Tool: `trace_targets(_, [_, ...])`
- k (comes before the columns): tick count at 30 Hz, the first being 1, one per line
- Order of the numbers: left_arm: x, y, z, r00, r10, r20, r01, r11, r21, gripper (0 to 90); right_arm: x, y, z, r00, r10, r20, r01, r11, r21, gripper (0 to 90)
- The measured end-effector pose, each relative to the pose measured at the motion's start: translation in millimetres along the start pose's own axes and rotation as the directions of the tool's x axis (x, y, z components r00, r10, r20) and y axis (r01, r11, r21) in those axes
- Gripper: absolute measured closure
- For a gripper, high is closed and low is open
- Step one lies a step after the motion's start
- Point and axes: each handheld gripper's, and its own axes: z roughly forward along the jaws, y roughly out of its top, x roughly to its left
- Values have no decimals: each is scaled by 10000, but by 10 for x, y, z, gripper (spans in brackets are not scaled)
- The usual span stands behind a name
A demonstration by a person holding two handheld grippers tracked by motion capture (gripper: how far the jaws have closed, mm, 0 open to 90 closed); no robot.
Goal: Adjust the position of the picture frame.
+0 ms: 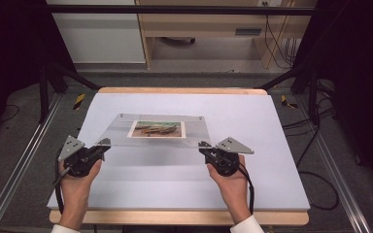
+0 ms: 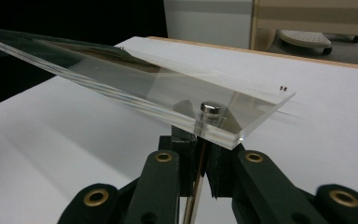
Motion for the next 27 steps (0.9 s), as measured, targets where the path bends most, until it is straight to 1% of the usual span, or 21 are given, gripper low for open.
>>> trace_targets(7, [-141,24,87,9999,106,71,-106,9999,-43,838,-125,-7,-104,9998,-29,217,28,10000,25,829])
trace_targets(10, [-215,35,123,9998,122,137,-121,9999,-88,838,-177,-15,-153,9995,79,320,-80,10000,28,829])
trace_targets(18, [-421,65,239,9994,131,332,-120,9995,-306,838,-333,-27,-319,9976,182,669,-179,9998,-49,830])
trace_targets(25, [-566,55,345,9987,66,499,-49,9994,-337,838,-459,-56,-446,9954,334,898,-325,9994,-117,832])
trace_targets(27, [-605,50,370,9985,101,540,-81,9993,-357,838,-492,-63,-474,9945,398,964,-387,9992,-140,833])
